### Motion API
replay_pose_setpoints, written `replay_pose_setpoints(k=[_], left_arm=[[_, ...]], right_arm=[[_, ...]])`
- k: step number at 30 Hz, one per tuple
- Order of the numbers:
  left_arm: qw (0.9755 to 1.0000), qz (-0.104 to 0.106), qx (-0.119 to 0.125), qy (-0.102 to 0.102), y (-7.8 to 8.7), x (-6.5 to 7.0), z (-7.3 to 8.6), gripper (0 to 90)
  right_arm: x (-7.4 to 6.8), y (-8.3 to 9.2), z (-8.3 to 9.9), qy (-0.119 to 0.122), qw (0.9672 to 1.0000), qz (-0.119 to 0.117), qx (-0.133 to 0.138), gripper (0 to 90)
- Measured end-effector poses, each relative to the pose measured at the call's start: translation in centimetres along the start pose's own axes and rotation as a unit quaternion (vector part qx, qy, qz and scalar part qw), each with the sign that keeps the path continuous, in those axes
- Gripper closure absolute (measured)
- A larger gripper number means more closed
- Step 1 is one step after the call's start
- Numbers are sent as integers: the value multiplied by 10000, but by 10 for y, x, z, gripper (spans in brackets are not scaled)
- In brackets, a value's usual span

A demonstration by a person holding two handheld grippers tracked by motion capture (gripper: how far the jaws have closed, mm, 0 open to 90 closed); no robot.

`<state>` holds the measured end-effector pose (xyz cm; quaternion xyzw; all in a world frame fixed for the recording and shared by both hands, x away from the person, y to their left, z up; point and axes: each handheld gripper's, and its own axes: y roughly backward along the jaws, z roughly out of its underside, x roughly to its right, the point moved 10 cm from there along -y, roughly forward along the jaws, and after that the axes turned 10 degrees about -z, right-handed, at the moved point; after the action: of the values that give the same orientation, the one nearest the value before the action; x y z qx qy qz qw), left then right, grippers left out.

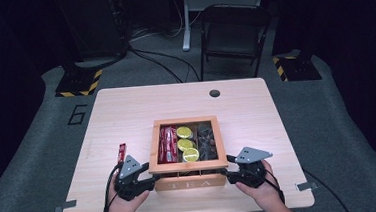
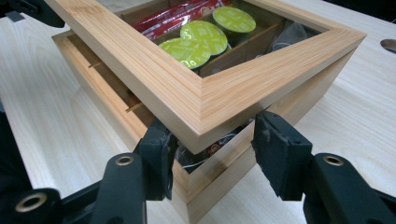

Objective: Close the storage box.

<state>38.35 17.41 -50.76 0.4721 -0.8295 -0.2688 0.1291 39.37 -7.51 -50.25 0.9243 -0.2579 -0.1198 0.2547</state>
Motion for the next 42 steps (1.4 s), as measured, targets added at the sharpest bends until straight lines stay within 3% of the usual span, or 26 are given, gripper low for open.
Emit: replay_pose_setpoints(k=[8, 15, 19, 23, 25, 30, 32, 35, 37, 42], left_arm=[[10000, -1, 20, 23, -1, -1, 6, 451], [10000, 22, -81, -3, -3, -1, 11, 441], [9999, 50, -116, 60, -5, -1, 13, 405], [9996, 130, -205, -115, -6, 5, 15, 369], [9991, 74, -230, -335, -7, 8, 16, 364], [9980, 184, -472, -386, -12, 14, 23, 296], [9985, 198, -457, -246, -13, 13, 23, 242], [9986, 197, -401, -284, -10, 13, 19, 242], [9990, 153, -323, -268, -8, 13, 16, 243], [9994, 257, -228, -70, -3, 11, 10, 249]], right_arm=[[-3, 0, 5, 18, 9999, -43, -111, 489], [-4, -4, 8, -185, 9996, -139, -170, 435], [-5, -5, 9, -187, 9995, -185, -198, 422], [-5, -7, 14, -130, 9990, -228, -373, 422], [-6, -7, 17, -111, 9983, -277, -503, 421], [-6, -10, 25, -97, 9967, -295, -745, 335], [-7, -10, 22, -59, 9974, -260, -668, 310], [-7, -6, 15, -44, 9986, -254, -451, 295], [-7, -6, 15, -70, 9986, -234, -462, 295], [-6, -4, 8, -102, 9993, -215, -282, 295]])
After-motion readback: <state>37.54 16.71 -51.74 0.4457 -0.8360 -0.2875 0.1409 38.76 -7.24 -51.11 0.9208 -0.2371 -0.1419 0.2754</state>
